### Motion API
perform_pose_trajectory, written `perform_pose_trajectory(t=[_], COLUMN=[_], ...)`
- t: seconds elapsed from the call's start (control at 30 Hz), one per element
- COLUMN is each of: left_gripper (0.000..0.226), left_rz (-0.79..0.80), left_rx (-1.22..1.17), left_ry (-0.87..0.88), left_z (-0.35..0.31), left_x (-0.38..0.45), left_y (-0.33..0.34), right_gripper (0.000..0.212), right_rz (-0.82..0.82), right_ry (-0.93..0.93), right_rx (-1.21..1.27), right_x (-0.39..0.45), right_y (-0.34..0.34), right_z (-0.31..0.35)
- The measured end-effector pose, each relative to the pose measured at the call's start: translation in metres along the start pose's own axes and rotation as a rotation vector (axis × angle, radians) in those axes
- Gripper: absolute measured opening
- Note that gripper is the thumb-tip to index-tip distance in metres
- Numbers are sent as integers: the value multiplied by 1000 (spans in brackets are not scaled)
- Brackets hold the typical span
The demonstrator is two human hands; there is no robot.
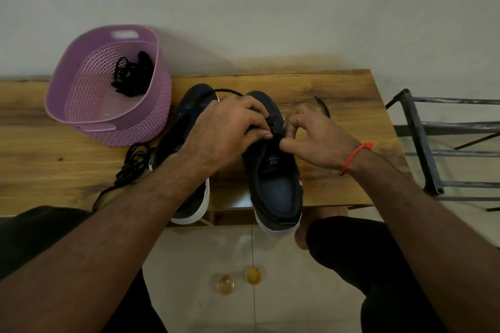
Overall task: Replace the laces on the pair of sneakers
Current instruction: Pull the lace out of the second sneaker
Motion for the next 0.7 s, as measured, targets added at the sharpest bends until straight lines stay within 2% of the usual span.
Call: perform_pose_trajectory(t=[0.13,0.2,0.3,0.47,0.53,0.63,0.7], left_gripper=[22,19,24,23,17,15,19], left_rz=[-103,-50,106,40,-67,-385,-457], left_rx=[-116,-182,-52,14,-35,-153,-114], left_ry=[-75,-53,-19,-22,-102,-333,-437], left_z=[14,15,8,6,11,36,51], left_x=[2,2,2,3,3,-6,-10], left_y=[-10,-7,8,6,-3,-27,-34], right_gripper=[19,18,18,15,15,17,16], right_rz=[-5,-7,-6,-16,-41,-84,-92], right_ry=[-6,-5,-6,-49,-53,-46,-42], right_rx=[4,11,3,-9,-11,-5,0], right_x=[0,0,0,0,-1,0,0], right_y=[0,0,0,2,0,-3,-4], right_z=[-1,-1,0,1,0,-1,-3])
Point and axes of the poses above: each hand's wrist, its own x-axis towards the middle knuckle, its own y-axis out of the palm, z = x × y, the point moved 4 cm from there along x, towards the middle knuckle, and after that the axes turned 11 degrees about z, right-handed, at the moved point
